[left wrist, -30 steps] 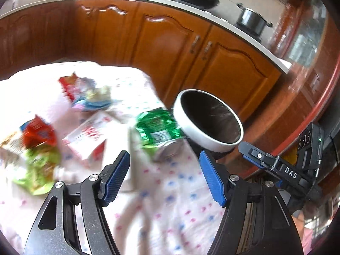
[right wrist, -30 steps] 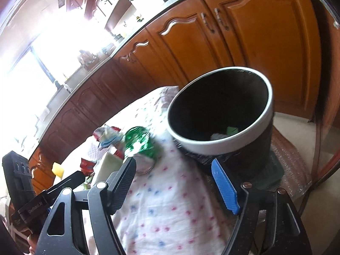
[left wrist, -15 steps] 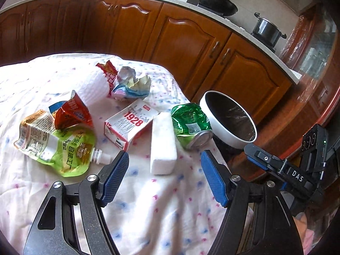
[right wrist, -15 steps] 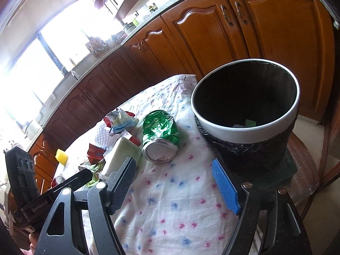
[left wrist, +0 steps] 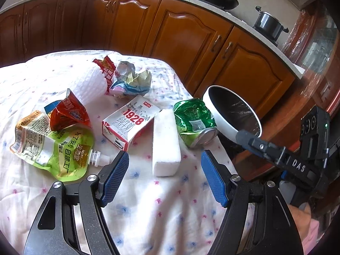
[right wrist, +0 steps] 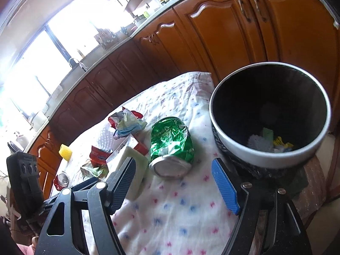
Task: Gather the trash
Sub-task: 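Grasp the white foam block with the left tool while the right tool grasps the crushed green can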
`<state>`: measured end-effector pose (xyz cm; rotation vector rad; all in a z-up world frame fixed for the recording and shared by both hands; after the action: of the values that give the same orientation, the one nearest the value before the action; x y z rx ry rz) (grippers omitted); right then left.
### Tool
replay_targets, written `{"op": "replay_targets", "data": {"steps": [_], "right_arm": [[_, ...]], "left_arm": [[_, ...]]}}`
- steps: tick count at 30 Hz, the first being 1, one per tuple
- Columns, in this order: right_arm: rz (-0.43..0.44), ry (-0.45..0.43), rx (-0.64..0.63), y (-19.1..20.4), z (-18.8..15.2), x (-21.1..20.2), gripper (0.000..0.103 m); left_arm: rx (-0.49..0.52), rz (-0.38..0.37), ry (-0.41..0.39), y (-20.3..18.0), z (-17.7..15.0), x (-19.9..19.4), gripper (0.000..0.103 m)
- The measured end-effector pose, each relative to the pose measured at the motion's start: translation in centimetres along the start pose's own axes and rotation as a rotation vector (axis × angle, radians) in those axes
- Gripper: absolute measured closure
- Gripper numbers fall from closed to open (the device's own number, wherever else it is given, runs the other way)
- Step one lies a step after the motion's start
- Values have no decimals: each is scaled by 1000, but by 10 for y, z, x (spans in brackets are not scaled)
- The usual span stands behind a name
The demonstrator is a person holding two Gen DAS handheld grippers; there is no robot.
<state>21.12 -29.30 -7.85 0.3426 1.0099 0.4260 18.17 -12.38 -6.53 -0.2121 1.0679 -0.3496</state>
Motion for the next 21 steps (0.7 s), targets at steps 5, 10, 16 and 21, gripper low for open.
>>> {"op": "replay_targets", "data": {"steps": [5, 10, 16, 21], "right_arm": [[23, 48, 4, -6, 15, 24, 35], [29, 94, 8, -11, 25, 46, 48], [43, 104, 12, -14, 24, 51, 82], [30, 55, -7, -10, 19, 28, 91]], "left_arm": [[1, 4, 17, 3, 6, 11, 31], [22, 15, 41, 1, 12, 25, 32], [46, 14, 70, -2, 16, 40, 54], [57, 9, 81, -4, 14, 44, 76]]}}
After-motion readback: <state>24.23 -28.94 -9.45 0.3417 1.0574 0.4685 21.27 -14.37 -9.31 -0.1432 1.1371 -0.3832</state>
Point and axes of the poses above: each gripper's, at about its wrist camera, not at the fingertips, and x roughly the way its jaws point, y to its left, z to its top, the point moved 7 cm from there along x, roughly the way its jaws point, and after that the axes turned 13 degrees about y, right-handed, at the moved point
